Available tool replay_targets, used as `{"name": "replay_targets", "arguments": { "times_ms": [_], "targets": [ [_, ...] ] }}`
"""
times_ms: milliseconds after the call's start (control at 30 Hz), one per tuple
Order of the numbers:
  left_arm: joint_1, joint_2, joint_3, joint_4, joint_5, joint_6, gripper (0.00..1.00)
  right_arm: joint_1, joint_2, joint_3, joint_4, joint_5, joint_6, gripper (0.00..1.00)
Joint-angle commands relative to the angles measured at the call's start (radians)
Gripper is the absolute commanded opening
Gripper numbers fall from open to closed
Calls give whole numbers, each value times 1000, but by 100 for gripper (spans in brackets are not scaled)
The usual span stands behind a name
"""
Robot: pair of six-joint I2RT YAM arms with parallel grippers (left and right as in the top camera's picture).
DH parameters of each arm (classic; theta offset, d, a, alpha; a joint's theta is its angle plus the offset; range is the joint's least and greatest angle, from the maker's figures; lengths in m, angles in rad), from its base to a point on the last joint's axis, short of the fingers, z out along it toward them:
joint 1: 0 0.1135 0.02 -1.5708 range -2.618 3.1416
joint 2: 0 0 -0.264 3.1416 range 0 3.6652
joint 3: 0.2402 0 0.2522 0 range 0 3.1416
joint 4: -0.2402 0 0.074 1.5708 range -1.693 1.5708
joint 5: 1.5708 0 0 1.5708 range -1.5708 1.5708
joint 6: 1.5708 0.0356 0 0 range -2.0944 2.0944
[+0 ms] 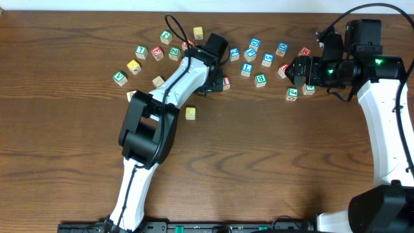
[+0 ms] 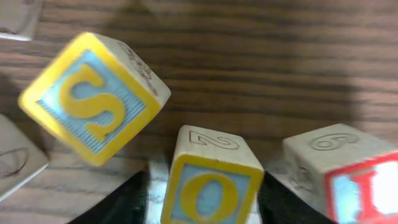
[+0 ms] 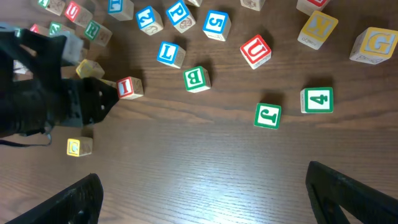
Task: Spell out CORL
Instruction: 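Lower the left gripper and grasp the yellow O block, then carry the O block toward the placed C block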
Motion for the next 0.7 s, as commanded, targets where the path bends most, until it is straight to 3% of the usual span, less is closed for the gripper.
{"name": "replay_targets", "arguments": {
  "times_ms": [0,667],
  "targets": [
    [5,23,-14,5,-14,29,51,2,-2,19,-2,2,10,99],
    [6,17,-11,10,-58,76,49,2,-2,19,-2,21,10,99]
  ]
}}
